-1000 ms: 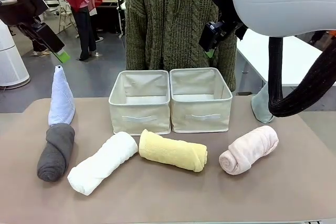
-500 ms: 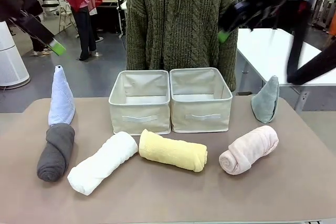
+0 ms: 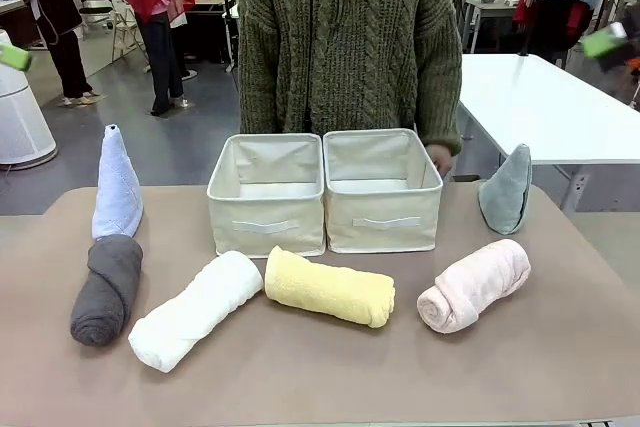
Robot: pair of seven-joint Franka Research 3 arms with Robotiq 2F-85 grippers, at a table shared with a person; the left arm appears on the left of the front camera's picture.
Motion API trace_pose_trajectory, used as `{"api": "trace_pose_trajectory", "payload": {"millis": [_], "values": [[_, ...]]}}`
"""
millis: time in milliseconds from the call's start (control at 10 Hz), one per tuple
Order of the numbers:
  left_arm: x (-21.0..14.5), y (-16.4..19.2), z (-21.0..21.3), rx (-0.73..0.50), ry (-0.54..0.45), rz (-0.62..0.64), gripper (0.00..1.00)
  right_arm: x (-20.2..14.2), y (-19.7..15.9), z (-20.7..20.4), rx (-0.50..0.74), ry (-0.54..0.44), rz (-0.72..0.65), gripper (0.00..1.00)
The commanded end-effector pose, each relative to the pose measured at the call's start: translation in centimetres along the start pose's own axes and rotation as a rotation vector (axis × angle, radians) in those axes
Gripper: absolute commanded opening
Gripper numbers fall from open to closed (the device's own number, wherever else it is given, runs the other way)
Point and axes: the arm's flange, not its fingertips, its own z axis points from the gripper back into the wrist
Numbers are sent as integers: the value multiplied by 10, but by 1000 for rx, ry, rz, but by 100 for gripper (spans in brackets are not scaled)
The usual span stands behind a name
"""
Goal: Sort the towels based on their folding style.
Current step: Pick up one triangle-folded towel and place it in the left Fabric basket.
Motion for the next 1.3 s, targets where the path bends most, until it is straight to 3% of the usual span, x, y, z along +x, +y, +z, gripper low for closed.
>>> {"api": "trace_pose_trajectory", "payload": {"millis": [0, 200, 300, 400, 600, 700, 800, 1200], "values": [[-4, 26, 18, 27, 46, 38, 100, -15, -10, 4, -19, -21, -4, 100], [-13, 34, 33, 38, 63, 35, 100, -21, -15, 9, -33, -17, -9, 100], [-12, 23, 28, 112, 97, 9, 100, -16, 0, -4, -160, 36, -70, 100], [-24, 37, 33, 37, 51, 71, 100, -21, -19, 20, -49, -11, -23, 100], [-20, 35, 34, 63, 72, 62, 100, -18, -13, 13, -90, 9, -32, 100], [-23, 41, 41, -67, 61, -25, 100, -17, -18, 23, -62, 28, 22, 100], [-29, 55, 50, -131, 41, -26, 100, -21, -32, 33, -40, 17, 32, 100], [-46, 65, 67, -174, 40, -96, 100, -37, -54, 58, 61, -1, 83, 100]]}}
